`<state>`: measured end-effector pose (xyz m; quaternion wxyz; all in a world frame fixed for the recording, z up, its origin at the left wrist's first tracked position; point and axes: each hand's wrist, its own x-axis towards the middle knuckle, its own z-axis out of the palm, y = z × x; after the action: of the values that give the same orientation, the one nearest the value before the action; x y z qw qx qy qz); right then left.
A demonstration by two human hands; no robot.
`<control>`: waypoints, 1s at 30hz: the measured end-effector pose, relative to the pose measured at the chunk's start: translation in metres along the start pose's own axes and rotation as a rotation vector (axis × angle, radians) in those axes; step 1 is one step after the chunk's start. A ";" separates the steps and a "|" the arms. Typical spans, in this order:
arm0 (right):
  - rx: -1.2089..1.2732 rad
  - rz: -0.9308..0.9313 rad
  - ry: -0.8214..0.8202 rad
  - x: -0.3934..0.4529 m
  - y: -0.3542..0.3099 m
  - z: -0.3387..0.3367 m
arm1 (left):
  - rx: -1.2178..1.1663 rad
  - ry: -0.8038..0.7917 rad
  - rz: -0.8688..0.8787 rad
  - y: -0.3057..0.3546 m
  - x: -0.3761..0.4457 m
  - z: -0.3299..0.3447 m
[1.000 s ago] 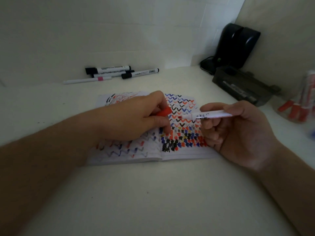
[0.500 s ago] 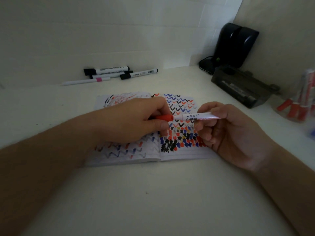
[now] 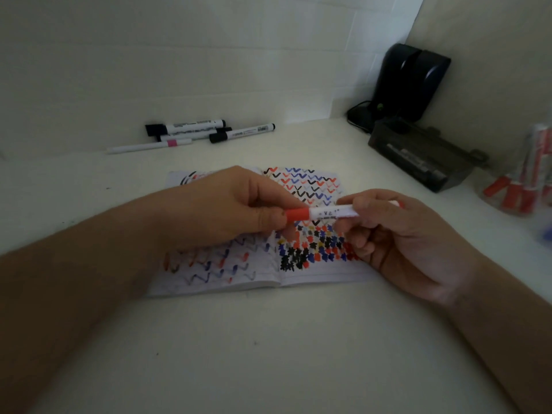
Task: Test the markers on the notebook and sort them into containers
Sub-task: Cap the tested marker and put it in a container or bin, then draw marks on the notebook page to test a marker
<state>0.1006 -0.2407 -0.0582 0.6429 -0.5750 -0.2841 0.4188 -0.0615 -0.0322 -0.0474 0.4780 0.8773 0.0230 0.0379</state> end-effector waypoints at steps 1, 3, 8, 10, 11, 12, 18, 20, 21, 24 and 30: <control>-0.018 -0.001 -0.024 -0.001 0.001 0.000 | -0.046 -0.024 -0.001 -0.001 -0.001 -0.002; -0.060 -0.016 -0.062 -0.002 0.002 0.000 | -0.081 -0.041 -0.005 -0.006 -0.001 -0.005; -0.108 -0.063 -0.069 -0.003 0.003 0.004 | -0.111 0.013 -0.012 -0.012 0.003 -0.007; -0.127 -0.083 -0.055 -0.004 0.003 0.006 | -0.091 -0.003 -0.046 -0.011 0.003 -0.009; -0.139 -0.094 -0.046 -0.003 0.004 0.006 | -0.065 -0.022 -0.063 -0.011 0.004 -0.010; -0.155 -0.102 -0.029 -0.002 0.005 0.007 | -0.046 -0.024 -0.085 -0.012 0.006 -0.010; -0.304 -0.145 0.068 -0.006 0.008 0.018 | 0.124 0.054 -0.212 -0.001 0.015 -0.001; -0.525 -0.189 0.131 -0.015 0.002 0.015 | 0.213 0.082 -0.233 0.011 0.015 0.009; -0.713 -0.225 0.177 -0.023 -0.003 0.010 | 0.248 0.116 -0.227 0.018 0.013 0.016; -1.065 -0.345 0.248 -0.072 -0.017 -0.011 | 0.391 0.227 -0.109 0.047 0.001 0.052; -1.066 -0.469 0.288 -0.253 0.017 -0.062 | 0.540 0.125 0.433 0.128 -0.034 0.187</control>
<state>0.0264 -0.4912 -0.0564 0.3732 -0.7911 -0.4844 -0.0164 -0.0778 -0.2606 -0.0426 0.2072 0.9525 -0.1253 0.1845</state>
